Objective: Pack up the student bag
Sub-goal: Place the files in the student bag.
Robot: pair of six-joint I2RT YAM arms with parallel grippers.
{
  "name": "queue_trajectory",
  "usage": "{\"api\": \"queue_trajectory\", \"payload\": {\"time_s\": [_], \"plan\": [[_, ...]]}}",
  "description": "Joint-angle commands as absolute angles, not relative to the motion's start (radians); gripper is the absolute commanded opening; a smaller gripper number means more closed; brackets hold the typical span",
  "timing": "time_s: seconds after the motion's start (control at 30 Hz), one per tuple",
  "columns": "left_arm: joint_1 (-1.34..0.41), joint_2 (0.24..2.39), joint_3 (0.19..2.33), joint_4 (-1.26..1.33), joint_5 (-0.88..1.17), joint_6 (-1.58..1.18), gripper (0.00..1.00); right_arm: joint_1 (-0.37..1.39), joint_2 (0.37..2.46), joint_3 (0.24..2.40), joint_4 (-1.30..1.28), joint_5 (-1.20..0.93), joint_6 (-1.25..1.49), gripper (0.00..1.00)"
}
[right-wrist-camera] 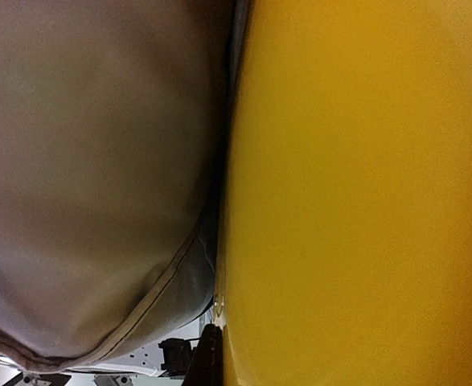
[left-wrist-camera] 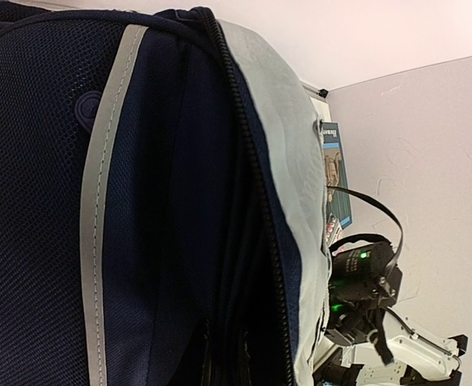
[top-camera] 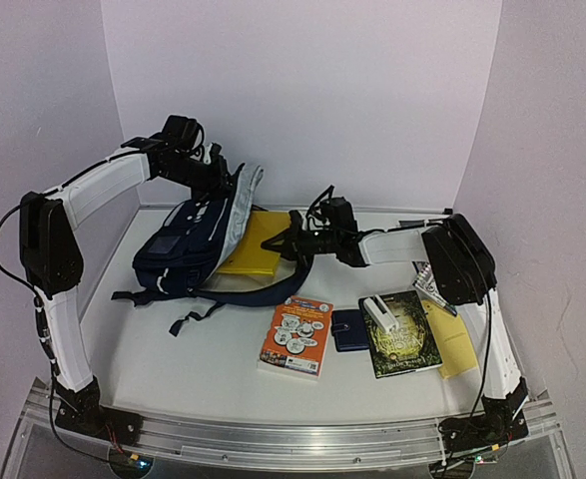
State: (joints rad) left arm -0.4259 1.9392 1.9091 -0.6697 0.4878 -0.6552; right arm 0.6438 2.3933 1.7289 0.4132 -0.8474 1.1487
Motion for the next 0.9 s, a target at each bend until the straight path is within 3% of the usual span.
{"api": "queue_trajectory", "payload": {"time_s": [0.0,0.03,0.13,0.23,0.47,0.53,0.7,0.87], "plan": [[-0.437,1.881,1.965,-0.490,0.570,-0.658,0.00,0.663,2.436,1.836,0.390,-0.784,1.109,0.01],[-0.436,1.879,1.962,-0.491,0.565,-0.656,0.00,0.662,2.436,1.839,0.342,-0.759,1.089,0.08],[-0.434,1.872,1.952,-0.501,0.553,-0.650,0.00,0.661,2.399,1.837,0.184,-0.684,0.984,0.44],[-0.429,1.854,1.932,-0.500,0.538,-0.647,0.00,0.658,2.345,1.856,0.012,-0.592,0.895,0.71],[-0.420,1.842,1.903,-0.486,0.536,-0.647,0.00,0.658,2.250,1.851,-0.191,-0.438,0.822,0.89],[-0.420,1.846,1.900,-0.479,0.543,-0.650,0.00,0.658,2.232,1.841,-0.205,-0.422,0.800,0.85],[-0.421,1.858,1.895,-0.466,0.557,-0.654,0.00,0.664,2.275,1.893,-0.203,-0.443,0.779,0.49],[-0.420,1.868,1.906,-0.470,0.567,-0.652,0.00,0.677,2.378,2.005,-0.200,-0.447,0.781,0.25]]}}
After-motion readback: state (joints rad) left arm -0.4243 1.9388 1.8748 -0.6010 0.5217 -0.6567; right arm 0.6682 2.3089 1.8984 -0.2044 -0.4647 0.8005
